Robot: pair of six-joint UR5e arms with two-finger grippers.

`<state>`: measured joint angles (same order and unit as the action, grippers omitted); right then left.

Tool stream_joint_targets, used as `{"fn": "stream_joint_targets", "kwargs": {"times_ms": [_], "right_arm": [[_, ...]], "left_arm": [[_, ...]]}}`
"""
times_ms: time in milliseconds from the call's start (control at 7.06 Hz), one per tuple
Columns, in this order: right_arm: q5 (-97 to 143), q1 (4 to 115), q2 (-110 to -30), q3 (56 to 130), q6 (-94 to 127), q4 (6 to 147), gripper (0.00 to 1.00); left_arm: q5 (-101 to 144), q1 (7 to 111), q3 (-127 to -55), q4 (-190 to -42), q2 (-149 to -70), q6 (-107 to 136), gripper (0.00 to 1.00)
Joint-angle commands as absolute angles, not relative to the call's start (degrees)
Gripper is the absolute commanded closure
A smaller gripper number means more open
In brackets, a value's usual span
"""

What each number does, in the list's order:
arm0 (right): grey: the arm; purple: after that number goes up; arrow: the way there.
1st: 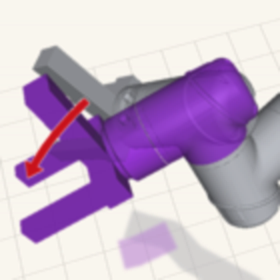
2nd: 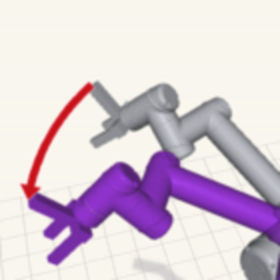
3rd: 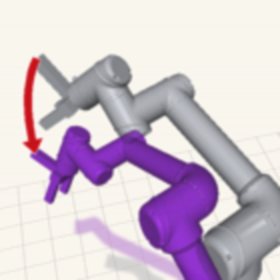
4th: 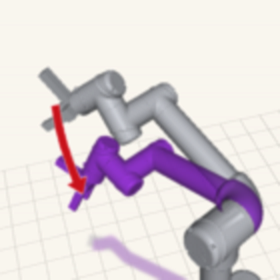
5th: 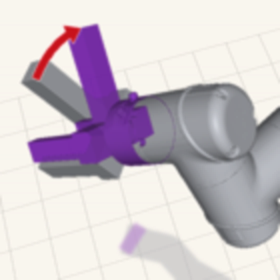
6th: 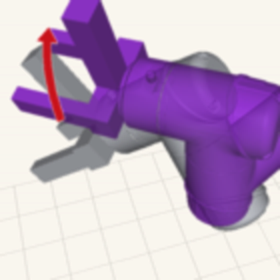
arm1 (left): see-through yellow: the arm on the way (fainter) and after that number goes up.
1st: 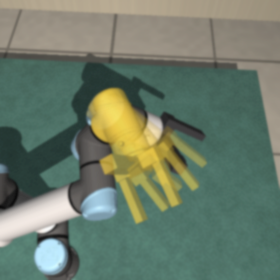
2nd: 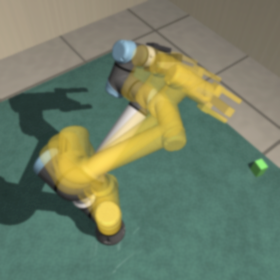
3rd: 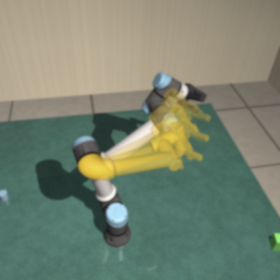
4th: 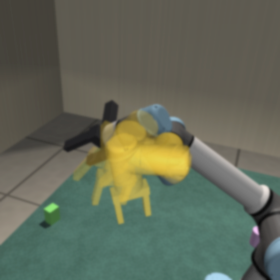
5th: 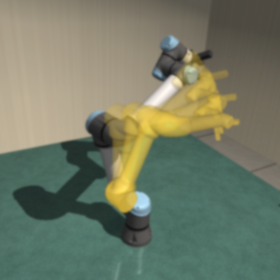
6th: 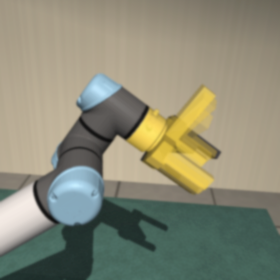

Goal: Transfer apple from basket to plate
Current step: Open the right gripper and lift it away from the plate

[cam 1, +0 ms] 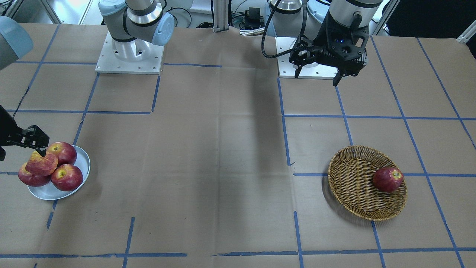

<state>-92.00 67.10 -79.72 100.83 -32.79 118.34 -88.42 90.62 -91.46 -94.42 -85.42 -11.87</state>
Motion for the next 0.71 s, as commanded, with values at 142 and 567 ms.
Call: {"fn": "stream_joint_targets", "kwargs": {"times_ms": [142,567], "right_arm": [[-92.4,75.1,-86.5,92.5,-16.8,99.1,0.0],[-92.1,85.4,-92.1,92.5,-5.0,92.9,0.0]], "left_arm": [[-88.4,90.6,-91.5,-94.4,-85.4,-11.9,0.02],[-88.4,90.6,-91.5,-94.5,-85.4,-11.9,0.02]]}}
